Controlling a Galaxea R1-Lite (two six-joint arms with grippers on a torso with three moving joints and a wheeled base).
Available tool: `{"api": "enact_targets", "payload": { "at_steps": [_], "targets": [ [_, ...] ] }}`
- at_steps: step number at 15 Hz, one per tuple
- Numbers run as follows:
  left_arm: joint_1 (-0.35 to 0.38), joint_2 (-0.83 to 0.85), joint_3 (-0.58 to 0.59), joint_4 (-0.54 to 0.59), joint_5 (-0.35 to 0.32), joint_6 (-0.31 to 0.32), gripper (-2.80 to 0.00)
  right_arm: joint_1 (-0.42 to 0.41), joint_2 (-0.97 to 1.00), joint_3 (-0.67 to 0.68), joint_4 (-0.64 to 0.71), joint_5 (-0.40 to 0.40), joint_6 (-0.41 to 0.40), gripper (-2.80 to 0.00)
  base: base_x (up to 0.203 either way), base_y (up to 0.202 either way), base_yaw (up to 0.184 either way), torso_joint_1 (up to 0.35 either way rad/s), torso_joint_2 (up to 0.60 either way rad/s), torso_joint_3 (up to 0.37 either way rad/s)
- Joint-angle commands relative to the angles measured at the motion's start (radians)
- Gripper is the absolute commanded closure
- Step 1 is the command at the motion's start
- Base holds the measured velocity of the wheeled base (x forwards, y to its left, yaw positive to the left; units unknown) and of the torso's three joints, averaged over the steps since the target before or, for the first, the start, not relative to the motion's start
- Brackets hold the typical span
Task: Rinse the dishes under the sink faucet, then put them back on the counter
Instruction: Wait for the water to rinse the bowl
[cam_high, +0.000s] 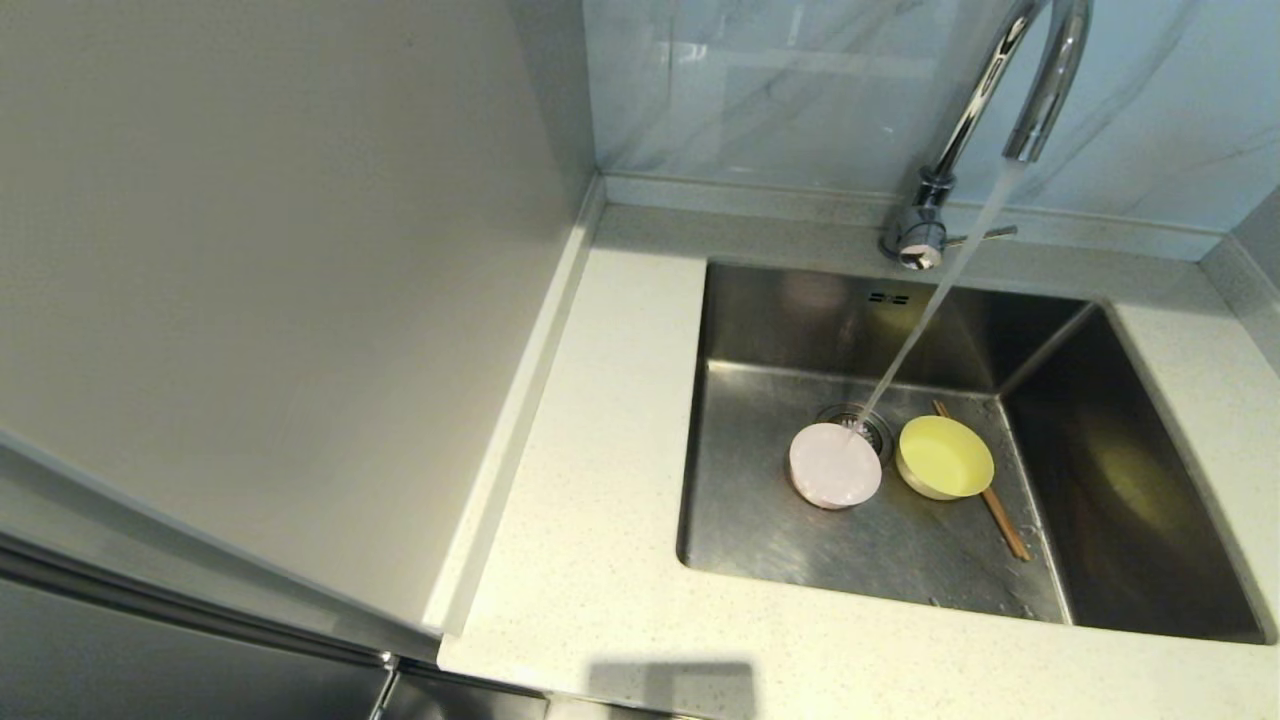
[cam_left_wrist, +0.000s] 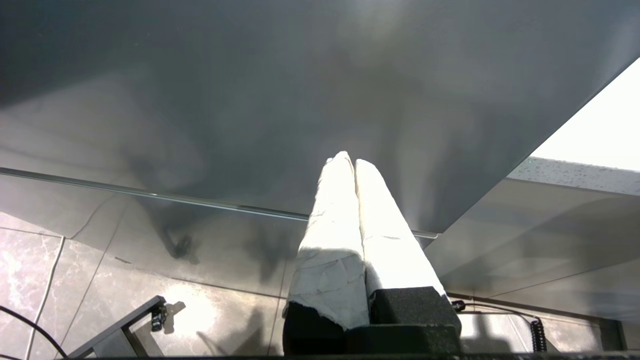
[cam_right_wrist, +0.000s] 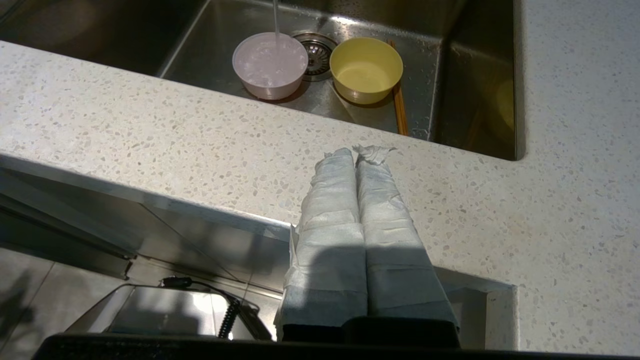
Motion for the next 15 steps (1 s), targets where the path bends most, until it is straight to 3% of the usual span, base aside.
{"api": "enact_targets", "payload": {
  "at_steps": [1,15],
  "targets": [
    [0.000,-0.003,0.000,-0.001,0.000,0.000,0.00,0.000,0.001,0.002,-0.001,0.000,0.005,0.00,0.000,0.000,0.000,0.000,0.00,0.000],
    [0.000,-0.003,0.000,-0.001,0.000,0.000,0.00,0.000,0.001,0.002,-0.003,-0.002,0.019,0.00,0.000,0.000,0.000,0.000,0.00,0.000]
  ]
}}
